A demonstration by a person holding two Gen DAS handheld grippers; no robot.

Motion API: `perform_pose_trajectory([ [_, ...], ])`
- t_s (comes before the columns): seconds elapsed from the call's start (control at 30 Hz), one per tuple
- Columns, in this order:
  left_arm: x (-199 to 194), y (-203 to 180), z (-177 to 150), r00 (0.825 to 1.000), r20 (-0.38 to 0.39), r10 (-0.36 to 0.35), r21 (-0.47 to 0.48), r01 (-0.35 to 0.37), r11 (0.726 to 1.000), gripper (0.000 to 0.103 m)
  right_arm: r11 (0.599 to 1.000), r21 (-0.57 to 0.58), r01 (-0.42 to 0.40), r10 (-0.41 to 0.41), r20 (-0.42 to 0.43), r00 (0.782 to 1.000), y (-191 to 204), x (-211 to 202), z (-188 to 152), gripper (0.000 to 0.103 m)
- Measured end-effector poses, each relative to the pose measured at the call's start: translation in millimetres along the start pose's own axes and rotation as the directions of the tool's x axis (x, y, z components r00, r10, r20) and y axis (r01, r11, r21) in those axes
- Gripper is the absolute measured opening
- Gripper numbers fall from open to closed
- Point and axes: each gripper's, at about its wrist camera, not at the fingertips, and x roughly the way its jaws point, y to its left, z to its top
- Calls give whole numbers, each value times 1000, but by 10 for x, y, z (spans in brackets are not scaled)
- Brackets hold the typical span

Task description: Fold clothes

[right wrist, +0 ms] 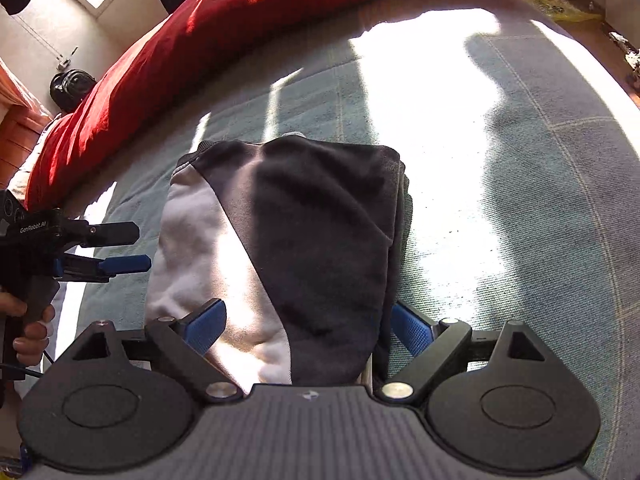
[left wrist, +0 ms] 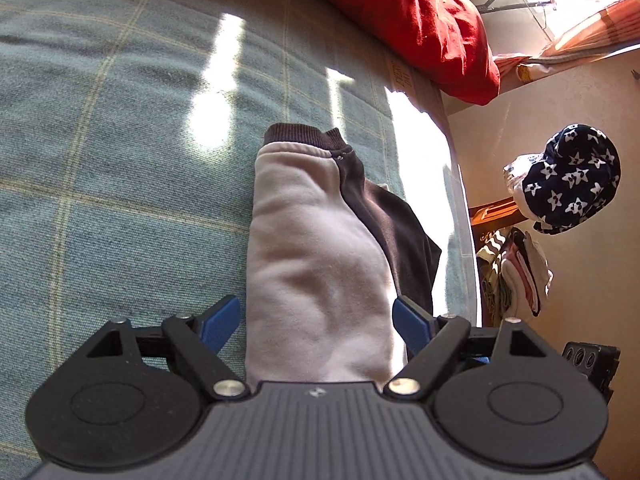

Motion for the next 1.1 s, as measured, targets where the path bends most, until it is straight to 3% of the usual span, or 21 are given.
perform_pose_trajectory([
  [0.13,88,117,-84,999,-41,-18,-26,16,1000,83,983,157,-95,95,11,995,-303,97,55,98],
  [0.33,287,207,-46,994,-79,-70,-47,66,997,87,942,285,-175,183,-1,983,-569,375,63,103],
  [0.63,607,88,313,985,-88,-148,21,150,988,90,934,249,-258,264,9,965,-551,664,539,103],
  [0.73,613,90,299,982,-84,-169,24,172,985,92,931,244,-272,281,1,960,-539,763,647,103],
  [0.97,466,327,-92,965,-113,-236,-76,229,971,93,886,322,-333,359,-21,933,-648,592,273,103],
  [1.1,529,253,2,968,-114,-222,-35,219,975,93,884,308,-352,380,-33,924,-577,604,131,103],
])
